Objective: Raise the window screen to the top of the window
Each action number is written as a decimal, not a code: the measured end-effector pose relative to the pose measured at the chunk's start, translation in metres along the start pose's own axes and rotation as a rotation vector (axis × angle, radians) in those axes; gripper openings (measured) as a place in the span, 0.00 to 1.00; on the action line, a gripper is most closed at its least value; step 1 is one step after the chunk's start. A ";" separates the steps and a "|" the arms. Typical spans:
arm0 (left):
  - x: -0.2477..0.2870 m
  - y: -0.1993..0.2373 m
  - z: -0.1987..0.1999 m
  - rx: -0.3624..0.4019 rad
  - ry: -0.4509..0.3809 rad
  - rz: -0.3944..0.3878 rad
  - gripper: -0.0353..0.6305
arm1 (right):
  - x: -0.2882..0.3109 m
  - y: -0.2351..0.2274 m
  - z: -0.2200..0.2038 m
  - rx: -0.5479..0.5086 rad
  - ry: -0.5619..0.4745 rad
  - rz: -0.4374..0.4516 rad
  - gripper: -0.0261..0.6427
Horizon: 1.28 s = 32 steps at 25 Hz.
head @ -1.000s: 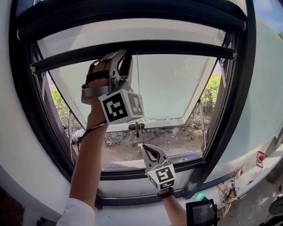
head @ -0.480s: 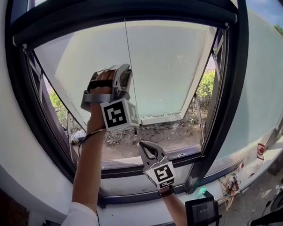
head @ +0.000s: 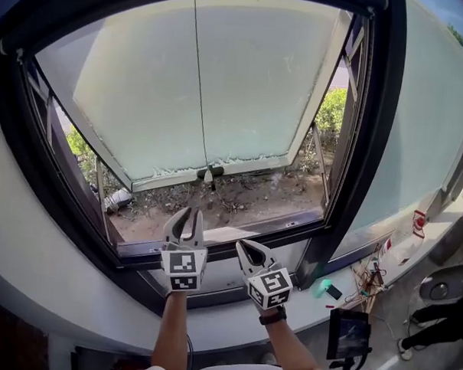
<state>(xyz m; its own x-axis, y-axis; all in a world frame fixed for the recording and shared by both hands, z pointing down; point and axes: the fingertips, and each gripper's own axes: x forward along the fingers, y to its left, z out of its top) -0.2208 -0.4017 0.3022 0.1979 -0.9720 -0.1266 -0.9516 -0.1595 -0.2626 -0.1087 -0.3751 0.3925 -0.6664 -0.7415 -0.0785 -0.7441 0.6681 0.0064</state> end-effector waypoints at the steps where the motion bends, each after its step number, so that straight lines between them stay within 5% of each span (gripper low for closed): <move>1: -0.013 -0.008 -0.037 -0.077 0.046 -0.006 0.15 | -0.004 0.002 -0.013 0.025 0.023 -0.008 0.05; 4: -0.057 -0.037 -0.123 -0.200 0.180 -0.046 0.15 | -0.016 0.011 -0.049 0.074 0.090 -0.033 0.05; 6: -0.086 -0.058 -0.159 -0.275 0.237 -0.099 0.05 | -0.022 0.017 -0.072 0.121 0.127 -0.062 0.05; 9: -0.123 -0.074 -0.192 -0.375 0.275 -0.139 0.05 | -0.031 0.029 -0.100 0.211 0.159 -0.116 0.05; 12: -0.144 -0.070 -0.195 -0.428 0.254 -0.151 0.05 | -0.036 0.060 -0.107 0.190 0.174 -0.085 0.05; 17: -0.148 -0.054 -0.170 -0.365 0.185 -0.142 0.05 | -0.056 0.076 -0.094 0.302 0.145 -0.036 0.05; 21: -0.158 -0.047 -0.140 -0.338 0.144 -0.100 0.05 | -0.059 0.064 -0.062 0.227 0.092 -0.017 0.05; 27: -0.194 -0.126 -0.109 -0.316 0.123 0.001 0.05 | -0.127 0.040 -0.040 0.111 0.080 0.038 0.05; 32: -0.218 -0.188 -0.102 -0.281 0.133 0.050 0.05 | -0.189 0.020 -0.069 0.111 0.158 0.050 0.05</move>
<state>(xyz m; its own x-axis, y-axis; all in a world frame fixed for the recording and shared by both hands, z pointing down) -0.1090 -0.1775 0.4769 0.1342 -0.9910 -0.0012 -0.9908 -0.1342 0.0173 -0.0013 -0.2256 0.4767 -0.7080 -0.7020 0.0763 -0.7059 0.7005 -0.1047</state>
